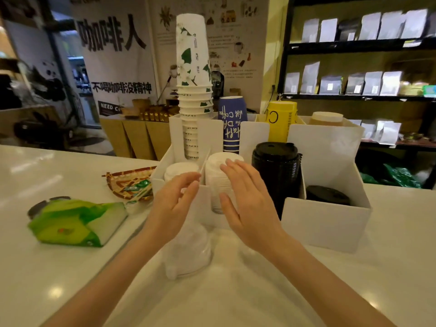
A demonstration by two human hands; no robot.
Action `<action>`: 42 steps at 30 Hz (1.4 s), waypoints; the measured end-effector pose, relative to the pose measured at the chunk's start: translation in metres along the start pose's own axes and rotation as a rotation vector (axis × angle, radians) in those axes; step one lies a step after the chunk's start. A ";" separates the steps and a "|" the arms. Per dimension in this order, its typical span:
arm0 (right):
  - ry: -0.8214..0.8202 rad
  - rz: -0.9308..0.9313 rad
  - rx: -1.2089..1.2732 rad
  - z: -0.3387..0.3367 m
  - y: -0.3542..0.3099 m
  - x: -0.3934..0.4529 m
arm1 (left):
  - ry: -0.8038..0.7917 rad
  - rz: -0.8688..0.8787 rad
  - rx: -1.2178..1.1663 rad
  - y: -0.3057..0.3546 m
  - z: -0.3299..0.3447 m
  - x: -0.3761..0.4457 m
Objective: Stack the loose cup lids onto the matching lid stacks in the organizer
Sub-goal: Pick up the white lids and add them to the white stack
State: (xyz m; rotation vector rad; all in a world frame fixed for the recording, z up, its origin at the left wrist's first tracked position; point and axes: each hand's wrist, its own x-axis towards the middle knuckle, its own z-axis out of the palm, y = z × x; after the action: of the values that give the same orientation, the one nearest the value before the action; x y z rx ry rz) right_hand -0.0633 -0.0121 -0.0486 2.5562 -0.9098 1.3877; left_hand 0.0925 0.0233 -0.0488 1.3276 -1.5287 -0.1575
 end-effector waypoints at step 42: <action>-0.227 0.283 0.396 0.023 -0.011 0.104 | -0.002 0.063 0.166 -0.028 -0.064 0.056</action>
State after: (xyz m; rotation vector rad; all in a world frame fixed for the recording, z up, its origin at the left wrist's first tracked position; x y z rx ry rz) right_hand 0.0017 -0.0586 0.0224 3.0262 -1.1757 1.4989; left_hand 0.1681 0.0009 -0.0064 1.4073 -1.6106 0.0087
